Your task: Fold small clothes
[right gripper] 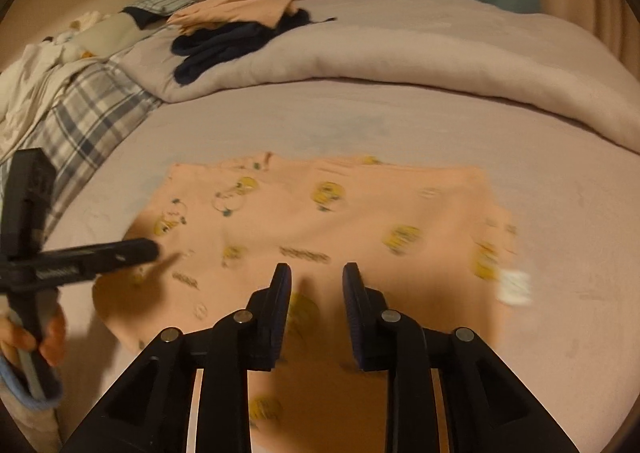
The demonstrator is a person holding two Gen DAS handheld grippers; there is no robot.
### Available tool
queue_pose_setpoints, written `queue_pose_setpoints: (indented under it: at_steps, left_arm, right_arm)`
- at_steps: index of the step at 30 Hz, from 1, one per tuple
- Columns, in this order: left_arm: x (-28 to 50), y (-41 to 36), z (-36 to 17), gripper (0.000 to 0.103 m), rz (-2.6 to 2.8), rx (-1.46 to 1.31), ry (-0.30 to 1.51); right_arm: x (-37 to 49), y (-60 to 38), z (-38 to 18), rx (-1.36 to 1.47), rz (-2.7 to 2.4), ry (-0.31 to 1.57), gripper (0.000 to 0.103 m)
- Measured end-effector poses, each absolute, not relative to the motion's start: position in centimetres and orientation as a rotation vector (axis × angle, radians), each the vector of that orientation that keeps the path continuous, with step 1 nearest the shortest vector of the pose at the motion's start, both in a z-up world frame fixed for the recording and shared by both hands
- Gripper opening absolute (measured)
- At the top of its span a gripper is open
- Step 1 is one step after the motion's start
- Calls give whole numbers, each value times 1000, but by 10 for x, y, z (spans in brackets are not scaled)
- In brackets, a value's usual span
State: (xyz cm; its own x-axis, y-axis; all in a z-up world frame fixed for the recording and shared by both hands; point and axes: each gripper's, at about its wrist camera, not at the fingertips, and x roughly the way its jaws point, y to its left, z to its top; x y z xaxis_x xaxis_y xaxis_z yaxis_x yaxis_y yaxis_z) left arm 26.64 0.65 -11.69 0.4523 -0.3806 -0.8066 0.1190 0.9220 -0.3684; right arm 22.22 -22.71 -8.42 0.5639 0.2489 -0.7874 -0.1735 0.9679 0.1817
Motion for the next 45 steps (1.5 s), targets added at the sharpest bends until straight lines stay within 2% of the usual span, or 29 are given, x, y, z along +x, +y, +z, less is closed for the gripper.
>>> queue_pose_setpoints:
  at_steps: [3, 9, 12, 16, 27, 30, 31, 39, 41, 45]
  left_arm:
    - [275, 6, -118, 44, -317, -276, 1066]
    - [273, 11, -112, 44, -320, -288, 1064]
    - [257, 12, -112, 44, -316, -236, 1053]
    - [238, 12, -116, 44, -318, -159, 1037]
    - [199, 20, -114, 44, -288, -106, 1015]
    - [188, 22, -111, 45, -283, -85, 1001]
    - [185, 22, -110, 46, -283, -78, 995]
    - [158, 32, -98, 61, -262, -88, 956]
    - [152, 34, -95, 68, -256, -104, 948]
    - [140, 36, -88, 76, -256, -124, 929]
  right_arm:
    - [228, -222, -106, 32, 236, 1026, 26]
    - [217, -231, -94, 53, 224, 1014, 28]
    - [195, -238, -82, 10, 198, 962, 34]
    - [190, -257, -94, -5, 178, 987, 34]
    - [143, -300, -94, 213, 153, 999, 35]
    - [133, -302, -88, 238, 147, 994, 45]
    - [131, -301, -86, 247, 152, 992, 47]
    - [117, -281, -74, 226, 160, 968, 48]
    - [111, -280, -71, 233, 175, 959, 48]
    - [102, -271, -67, 227, 193, 946, 54]
